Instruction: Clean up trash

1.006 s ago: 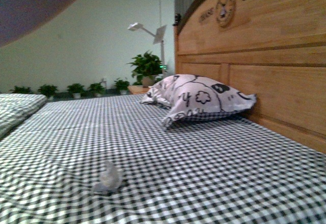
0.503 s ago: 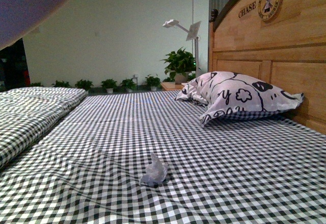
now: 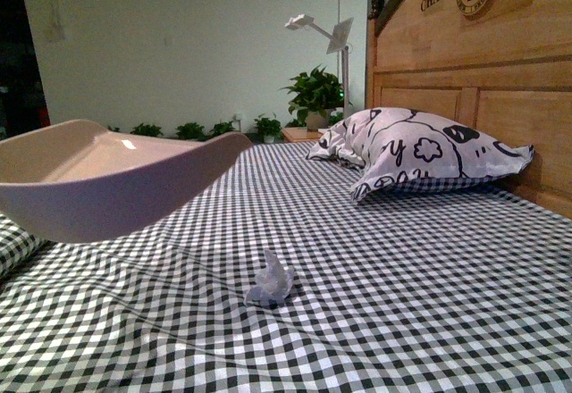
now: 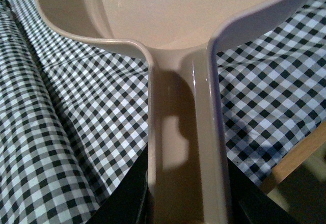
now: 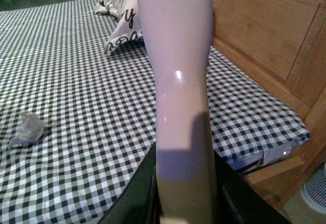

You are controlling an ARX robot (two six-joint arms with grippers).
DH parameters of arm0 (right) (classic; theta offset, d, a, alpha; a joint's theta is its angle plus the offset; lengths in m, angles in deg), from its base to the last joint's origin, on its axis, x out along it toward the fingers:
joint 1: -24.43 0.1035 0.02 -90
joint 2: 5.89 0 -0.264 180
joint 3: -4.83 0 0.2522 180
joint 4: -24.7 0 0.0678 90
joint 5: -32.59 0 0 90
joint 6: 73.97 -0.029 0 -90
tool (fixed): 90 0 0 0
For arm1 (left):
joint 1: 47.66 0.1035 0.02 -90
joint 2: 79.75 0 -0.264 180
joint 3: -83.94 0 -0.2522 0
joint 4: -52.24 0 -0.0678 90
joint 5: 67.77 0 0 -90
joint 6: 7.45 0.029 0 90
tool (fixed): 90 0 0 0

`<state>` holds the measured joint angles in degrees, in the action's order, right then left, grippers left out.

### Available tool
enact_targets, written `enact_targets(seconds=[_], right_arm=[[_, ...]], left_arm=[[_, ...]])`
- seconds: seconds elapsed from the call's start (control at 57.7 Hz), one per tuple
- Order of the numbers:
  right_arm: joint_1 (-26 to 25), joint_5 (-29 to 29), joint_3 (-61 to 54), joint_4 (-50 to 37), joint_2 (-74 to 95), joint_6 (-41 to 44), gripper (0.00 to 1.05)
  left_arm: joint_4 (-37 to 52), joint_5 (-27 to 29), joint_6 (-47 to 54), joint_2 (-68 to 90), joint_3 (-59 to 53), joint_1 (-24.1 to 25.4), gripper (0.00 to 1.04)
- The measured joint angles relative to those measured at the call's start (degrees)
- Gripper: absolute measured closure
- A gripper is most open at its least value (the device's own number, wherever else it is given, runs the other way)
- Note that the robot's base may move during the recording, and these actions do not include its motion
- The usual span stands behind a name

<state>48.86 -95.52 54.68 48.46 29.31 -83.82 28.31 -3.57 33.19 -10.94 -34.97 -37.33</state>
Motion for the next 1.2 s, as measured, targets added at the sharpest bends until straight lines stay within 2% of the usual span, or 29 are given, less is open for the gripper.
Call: enact_targets(seconds=[0.225,0.399,0.729,1.197], right_arm=[[0.0,0.0,0.0,0.0,0.0,0.0,0.84],[0.0,0.0,0.0,0.0,0.0,0.0,0.84],[0.0,0.0,0.0,0.0,0.0,0.0,0.84],[0.0,0.0,0.0,0.0,0.0,0.0,0.84]], left_arm=[[-3.6,3.4,4.7,8.2,4.1,-4.6,0.78],[-5.5,4.5,8.9,12.1,7.0,-5.8,0.78],[-7.3,5.9,16.7,15.4,7.6,-6.0,0.78],[-4.7,6.4,18.5,20.0,6.7,-4.1,0.78]])
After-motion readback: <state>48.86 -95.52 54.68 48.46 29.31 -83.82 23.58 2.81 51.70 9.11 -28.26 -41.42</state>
